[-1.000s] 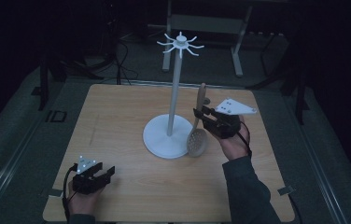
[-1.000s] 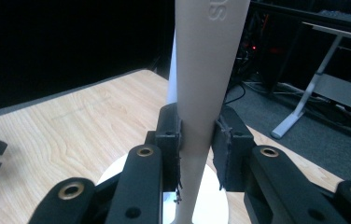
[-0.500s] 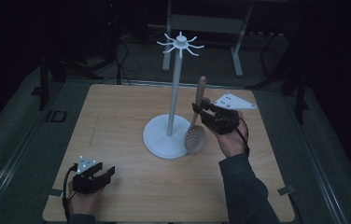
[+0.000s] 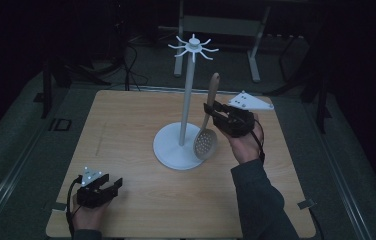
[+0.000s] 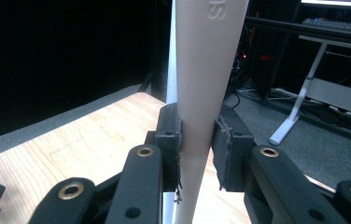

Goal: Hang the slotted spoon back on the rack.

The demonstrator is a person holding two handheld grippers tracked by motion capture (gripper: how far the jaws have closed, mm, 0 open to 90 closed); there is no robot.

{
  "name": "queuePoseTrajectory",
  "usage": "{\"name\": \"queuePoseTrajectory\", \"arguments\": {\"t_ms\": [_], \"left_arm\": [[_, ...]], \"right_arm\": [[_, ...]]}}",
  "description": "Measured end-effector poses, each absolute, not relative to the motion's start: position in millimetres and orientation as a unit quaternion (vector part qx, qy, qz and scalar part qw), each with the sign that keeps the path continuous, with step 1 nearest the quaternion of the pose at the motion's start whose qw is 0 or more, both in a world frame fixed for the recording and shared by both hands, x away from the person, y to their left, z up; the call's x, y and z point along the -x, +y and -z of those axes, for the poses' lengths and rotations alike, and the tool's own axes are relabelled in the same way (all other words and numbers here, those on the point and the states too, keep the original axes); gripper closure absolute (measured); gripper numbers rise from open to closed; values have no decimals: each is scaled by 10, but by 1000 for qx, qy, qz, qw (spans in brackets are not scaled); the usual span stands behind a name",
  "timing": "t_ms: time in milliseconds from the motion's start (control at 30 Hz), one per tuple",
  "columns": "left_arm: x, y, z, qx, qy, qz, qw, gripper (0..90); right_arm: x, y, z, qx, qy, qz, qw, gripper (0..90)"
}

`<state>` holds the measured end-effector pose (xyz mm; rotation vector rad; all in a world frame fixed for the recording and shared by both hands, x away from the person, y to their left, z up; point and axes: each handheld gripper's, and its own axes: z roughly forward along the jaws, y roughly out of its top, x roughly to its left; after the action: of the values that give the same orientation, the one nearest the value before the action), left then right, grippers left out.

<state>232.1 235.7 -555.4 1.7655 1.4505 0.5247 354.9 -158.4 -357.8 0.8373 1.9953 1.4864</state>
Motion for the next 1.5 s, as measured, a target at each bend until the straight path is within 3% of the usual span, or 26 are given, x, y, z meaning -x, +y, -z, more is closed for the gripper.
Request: {"name": "queuePoseTrajectory", "arguments": {"t_ms": [1500], "left_arm": [[-2320, 2358, 5556, -695, 570, -206, 388, 437]], "right_arm": [[-3708, -1462, 3250, -314, 732, -550, 251, 736]]}}
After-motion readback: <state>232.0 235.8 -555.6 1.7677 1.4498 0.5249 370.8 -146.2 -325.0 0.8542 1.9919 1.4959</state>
